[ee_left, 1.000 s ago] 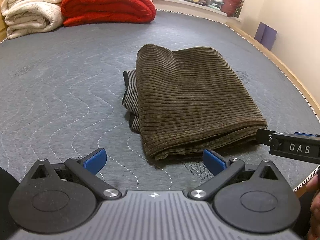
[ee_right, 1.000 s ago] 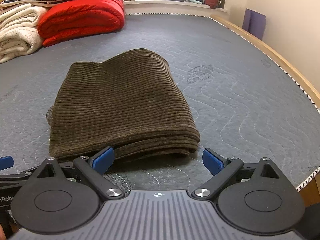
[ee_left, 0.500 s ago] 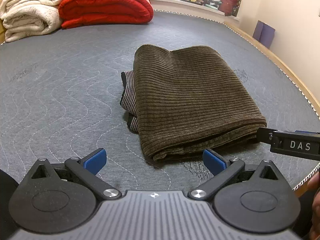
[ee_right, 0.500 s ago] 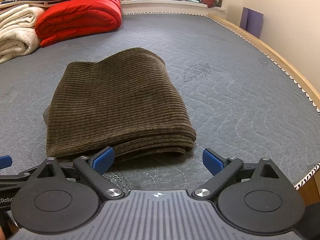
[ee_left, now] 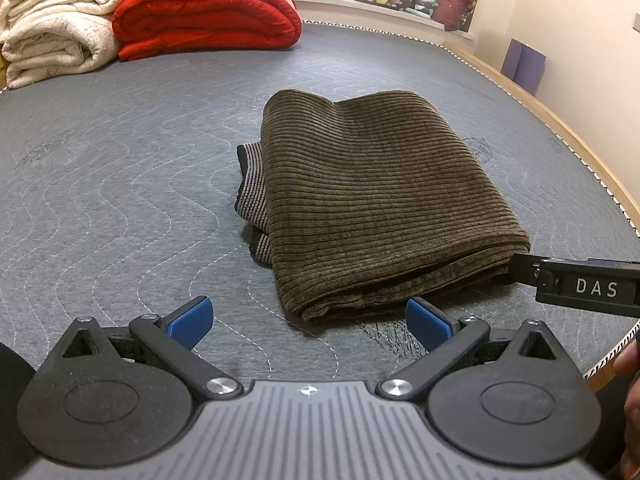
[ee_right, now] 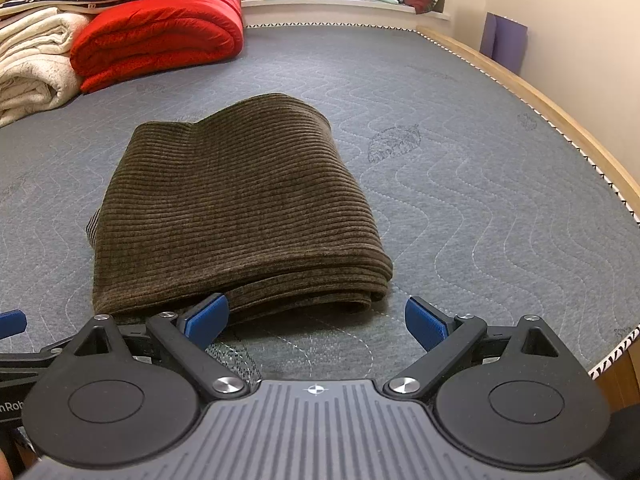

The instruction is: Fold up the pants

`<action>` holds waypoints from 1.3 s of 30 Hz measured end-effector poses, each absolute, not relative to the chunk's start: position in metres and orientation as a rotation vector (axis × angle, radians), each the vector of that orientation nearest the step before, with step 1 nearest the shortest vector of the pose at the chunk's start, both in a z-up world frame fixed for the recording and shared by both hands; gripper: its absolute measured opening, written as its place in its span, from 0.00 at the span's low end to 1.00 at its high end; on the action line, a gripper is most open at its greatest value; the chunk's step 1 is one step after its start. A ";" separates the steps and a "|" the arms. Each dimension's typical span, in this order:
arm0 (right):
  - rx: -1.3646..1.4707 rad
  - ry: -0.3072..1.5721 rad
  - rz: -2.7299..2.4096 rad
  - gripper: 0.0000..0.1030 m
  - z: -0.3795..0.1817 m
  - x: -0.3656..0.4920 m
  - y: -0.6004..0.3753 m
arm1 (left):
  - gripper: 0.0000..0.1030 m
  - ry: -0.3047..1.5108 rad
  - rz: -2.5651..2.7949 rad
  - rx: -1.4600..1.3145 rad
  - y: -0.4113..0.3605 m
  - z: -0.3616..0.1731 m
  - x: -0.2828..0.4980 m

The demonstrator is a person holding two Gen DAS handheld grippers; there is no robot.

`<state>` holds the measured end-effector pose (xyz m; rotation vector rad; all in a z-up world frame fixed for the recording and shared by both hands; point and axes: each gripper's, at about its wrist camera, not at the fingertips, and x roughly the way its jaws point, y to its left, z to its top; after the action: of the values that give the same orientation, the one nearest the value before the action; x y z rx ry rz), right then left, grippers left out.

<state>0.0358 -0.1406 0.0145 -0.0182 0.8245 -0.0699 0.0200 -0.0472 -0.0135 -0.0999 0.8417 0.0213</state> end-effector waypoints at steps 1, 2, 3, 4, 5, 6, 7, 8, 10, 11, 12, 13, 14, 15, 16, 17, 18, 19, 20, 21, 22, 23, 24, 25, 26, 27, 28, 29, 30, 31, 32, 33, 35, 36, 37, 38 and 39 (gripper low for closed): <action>-0.018 0.825 -0.070 0.93 0.014 0.036 -0.141 | 1.00 0.841 0.021 -0.100 -0.047 -0.014 0.020; -0.018 0.825 -0.069 0.93 0.014 0.036 -0.140 | 1.00 0.841 0.021 -0.099 -0.047 -0.014 0.020; -0.018 0.825 -0.069 0.93 0.014 0.036 -0.140 | 1.00 0.842 0.022 -0.100 -0.047 -0.014 0.020; -0.019 0.824 -0.070 0.93 0.014 0.036 -0.140 | 1.00 0.841 0.022 -0.100 -0.047 -0.014 0.020; -0.019 0.825 -0.070 0.93 0.014 0.036 -0.140 | 1.00 0.841 0.022 -0.100 -0.048 -0.014 0.020; -0.018 0.825 -0.070 0.93 0.014 0.036 -0.140 | 1.00 0.841 0.022 -0.100 -0.048 -0.014 0.020; -0.018 0.825 -0.071 0.93 0.014 0.036 -0.140 | 1.00 0.840 0.021 -0.099 -0.048 -0.014 0.020; -0.018 0.825 -0.071 0.93 0.014 0.036 -0.140 | 1.00 0.840 0.019 -0.098 -0.048 -0.013 0.020; -0.018 0.825 -0.071 0.93 0.014 0.036 -0.140 | 1.00 0.840 0.018 -0.098 -0.048 -0.013 0.020; -0.018 0.825 -0.071 0.93 0.014 0.036 -0.140 | 1.00 0.840 0.017 -0.098 -0.048 -0.013 0.020; -0.018 0.825 -0.071 0.93 0.014 0.036 -0.140 | 1.00 0.840 0.018 -0.099 -0.048 -0.013 0.020; -0.018 0.825 -0.070 0.93 0.014 0.036 -0.140 | 1.00 0.840 0.018 -0.099 -0.048 -0.013 0.020; -0.018 0.825 -0.070 0.93 0.014 0.036 -0.141 | 1.00 0.839 0.017 -0.098 -0.048 -0.013 0.020; -0.018 0.825 -0.070 0.93 0.014 0.036 -0.140 | 1.00 0.840 0.017 -0.098 -0.048 -0.013 0.020; -0.018 0.825 -0.070 0.93 0.014 0.036 -0.141 | 1.00 0.840 0.017 -0.098 -0.049 -0.013 0.020; -0.018 0.825 -0.070 0.93 0.014 0.036 -0.141 | 1.00 0.839 0.017 -0.098 -0.048 -0.013 0.020; -0.018 0.825 -0.069 0.93 0.014 0.036 -0.141 | 1.00 0.840 0.017 -0.098 -0.049 -0.013 0.020; -0.018 0.825 -0.069 0.93 0.014 0.036 -0.141 | 1.00 0.839 0.017 -0.098 -0.049 -0.013 0.020; -0.018 0.825 -0.069 0.93 0.014 0.036 -0.141 | 1.00 0.839 0.018 -0.098 -0.049 -0.013 0.020; -0.019 0.825 -0.069 0.93 0.014 0.036 -0.141 | 1.00 0.838 0.017 -0.097 -0.049 -0.013 0.020; -0.019 0.825 -0.069 0.93 0.014 0.036 -0.141 | 1.00 0.838 0.016 -0.096 -0.050 -0.013 0.020; -0.019 0.825 -0.070 0.93 0.014 0.036 -0.141 | 1.00 0.838 0.016 -0.097 -0.050 -0.013 0.020; -0.019 0.825 -0.069 0.93 0.014 0.036 -0.141 | 1.00 0.838 0.015 -0.096 -0.050 -0.013 0.020; -0.019 0.826 -0.069 0.93 0.014 0.036 -0.141 | 1.00 0.838 0.016 -0.096 -0.050 -0.013 0.020; -0.018 0.826 -0.070 0.93 0.014 0.036 -0.141 | 1.00 0.838 0.015 -0.096 -0.050 -0.013 0.020; -0.018 0.826 -0.070 0.93 0.014 0.035 -0.141 | 1.00 0.838 0.015 -0.097 -0.050 -0.013 0.020; -0.018 0.825 -0.069 0.93 0.014 0.036 -0.141 | 1.00 0.839 0.014 -0.096 -0.051 -0.014 0.020; -0.018 0.825 -0.069 0.93 0.014 0.035 -0.141 | 1.00 0.839 0.013 -0.096 -0.051 -0.014 0.021; -0.019 0.825 -0.069 0.93 0.014 0.035 -0.141 | 1.00 0.839 0.012 -0.097 -0.051 -0.014 0.021; -0.019 0.826 -0.069 0.93 0.014 0.035 -0.141 | 1.00 0.838 0.010 -0.097 -0.052 -0.014 0.021; -0.019 0.826 -0.069 0.93 0.015 0.036 -0.141 | 1.00 0.838 0.009 -0.095 -0.052 -0.014 0.021; -0.018 0.826 -0.069 0.93 0.015 0.036 -0.141 | 1.00 0.838 0.008 -0.090 -0.053 -0.015 0.021; -0.018 0.824 -0.069 0.93 0.014 0.036 -0.141 | 1.00 0.841 0.006 -0.085 -0.054 -0.016 0.021; -0.017 0.823 -0.069 0.93 0.014 0.036 -0.142 | 1.00 0.842 0.005 -0.084 -0.054 -0.017 0.021; -0.017 0.823 -0.071 0.93 0.013 0.036 -0.142 | 1.00 0.841 0.004 -0.085 -0.054 -0.017 0.021; -0.016 0.824 -0.073 0.93 0.012 0.036 -0.142 | 1.00 0.839 0.003 -0.085 -0.053 -0.017 0.021; -0.016 0.825 -0.075 0.93 0.012 0.036 -0.142 | 1.00 0.835 0.001 -0.086 -0.053 -0.016 0.021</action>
<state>0.0357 -0.1421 0.0122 -0.0157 0.8250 -0.0752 0.0208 -0.0529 -0.0161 -0.0860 0.8348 0.0010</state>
